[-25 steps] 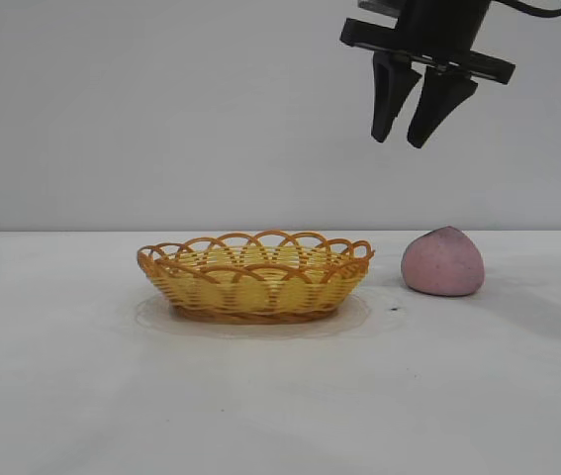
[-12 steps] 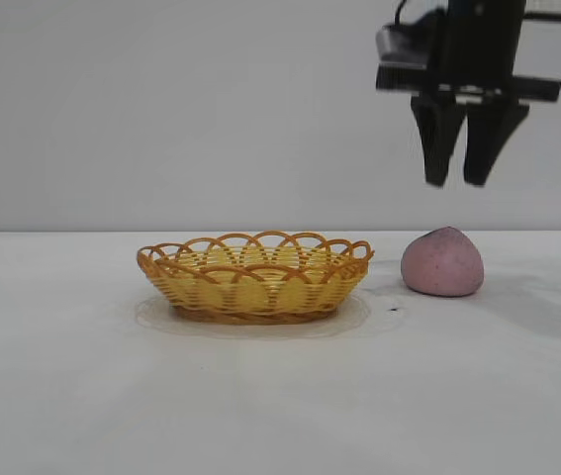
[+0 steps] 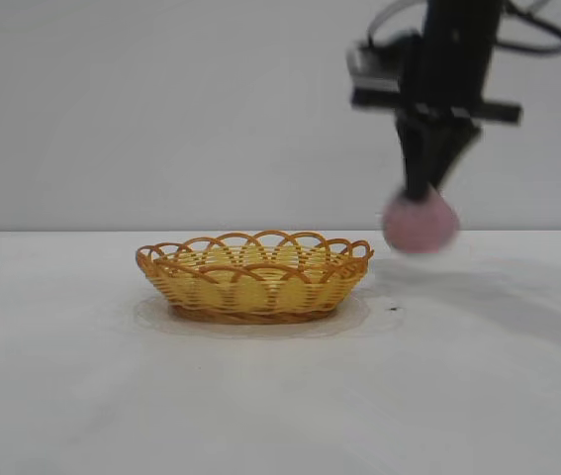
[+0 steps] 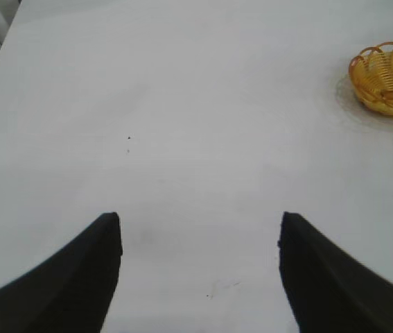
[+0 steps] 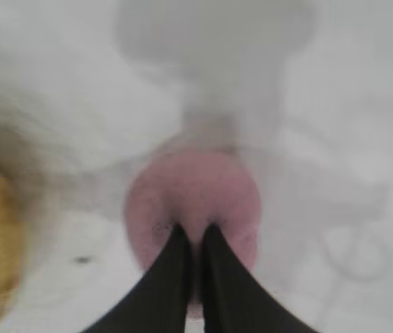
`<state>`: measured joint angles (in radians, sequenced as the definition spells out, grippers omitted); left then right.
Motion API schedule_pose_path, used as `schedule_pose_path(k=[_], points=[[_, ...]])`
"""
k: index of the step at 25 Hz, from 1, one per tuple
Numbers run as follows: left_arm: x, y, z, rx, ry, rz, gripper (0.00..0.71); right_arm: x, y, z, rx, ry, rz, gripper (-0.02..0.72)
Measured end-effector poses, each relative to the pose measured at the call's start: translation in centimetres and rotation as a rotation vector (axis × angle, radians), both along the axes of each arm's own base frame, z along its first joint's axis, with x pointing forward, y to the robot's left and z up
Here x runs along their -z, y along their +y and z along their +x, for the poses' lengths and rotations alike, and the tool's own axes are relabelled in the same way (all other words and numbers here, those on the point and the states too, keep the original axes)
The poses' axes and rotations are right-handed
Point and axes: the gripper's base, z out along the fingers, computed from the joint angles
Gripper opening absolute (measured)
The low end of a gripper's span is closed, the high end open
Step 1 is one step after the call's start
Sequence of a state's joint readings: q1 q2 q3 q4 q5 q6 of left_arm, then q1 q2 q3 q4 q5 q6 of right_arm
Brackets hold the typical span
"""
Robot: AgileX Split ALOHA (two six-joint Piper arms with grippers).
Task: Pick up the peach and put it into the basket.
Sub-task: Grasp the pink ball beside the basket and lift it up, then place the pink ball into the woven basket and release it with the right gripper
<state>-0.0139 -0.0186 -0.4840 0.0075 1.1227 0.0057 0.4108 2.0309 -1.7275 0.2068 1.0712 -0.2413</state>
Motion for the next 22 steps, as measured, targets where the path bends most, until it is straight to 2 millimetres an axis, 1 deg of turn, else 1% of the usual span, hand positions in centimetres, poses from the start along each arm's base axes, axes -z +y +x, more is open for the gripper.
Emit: schedule_pose_path(k=[1, 2, 3, 4, 6, 8, 10, 12, 13, 14, 15, 18, 20, 21, 22], points=[[0.0, 0.0, 0.0, 0.0, 0.0, 0.0, 0.428, -1.3, 1.2, -0.8, -0.036, -0.029, 0.032, 0.0], [0.0, 0.0, 0.0, 0.0, 0.0, 0.0, 0.428, -2.0, 2.4, -1.6, -0.066, -0.042, 0.056, 0.0], [0.0, 0.0, 0.0, 0.0, 0.0, 0.0, 0.428, -2.2, 3.5, -2.2, -0.096, -0.043, 0.07, 0.0], [0.0, 0.0, 0.0, 0.0, 0.0, 0.0, 0.428, -1.9, 4.3, -2.6, -0.117, -0.038, 0.077, 0.0], [0.0, 0.0, 0.0, 0.0, 0.0, 0.0, 0.428, -0.3, 6.0, -3.0, -0.151, -0.01, 0.07, 0.0], [0.0, 0.0, 0.0, 0.0, 0.0, 0.0, 0.428, 2.2, 7.1, -2.9, -0.166, 0.028, 0.049, 0.0], [0.0, 0.0, 0.0, 0.0, 0.0, 0.0, 0.428, 4.1, 7.9, -2.8, -0.16, 0.05, 0.039, 0.0], [0.0, 0.0, 0.0, 0.0, 0.0, 0.0, 0.428, 5.6, 8.4, -2.6, -0.14, 0.062, 0.036, 0.0], [0.0, 0.0, 0.0, 0.0, 0.0, 0.0, 0.428, 5.8, 8.5, -2.5, -0.13, 0.061, 0.04, 0.055], [0.0, 0.0, 0.0, 0.0, 0.0, 0.0, 0.428, 6.2, 8.6, -2.4, -0.119, 0.067, 0.043, 0.055], [0.0, 0.0, 0.0, 0.0, 0.0, 0.0, 0.428, 6.3, 8.6, -2.4, -0.109, 0.068, 0.047, 0.115], [0.0, 0.0, 0.0, 0.0, 0.0, 0.0, 0.428, 6.1, 8.7, -2.3, -0.088, 0.063, 0.057, 0.263], [0.0, 0.0, 0.0, 0.0, 0.0, 0.0, 0.428, 5.3, 8.5, -2.3, -0.084, 0.038, 0.068, 0.359], [0.0, 0.0, 0.0, 0.0, 0.0, 0.0, 0.428, 4.5, 8.4, -2.2, -0.082, 0.013, 0.074, 0.398], [0.0, 0.0, 0.0, 0.001, 0.0, -0.002, 0.428, 3.5, 7.8, -1.9, -0.07, -0.017, 0.079, 0.418]])
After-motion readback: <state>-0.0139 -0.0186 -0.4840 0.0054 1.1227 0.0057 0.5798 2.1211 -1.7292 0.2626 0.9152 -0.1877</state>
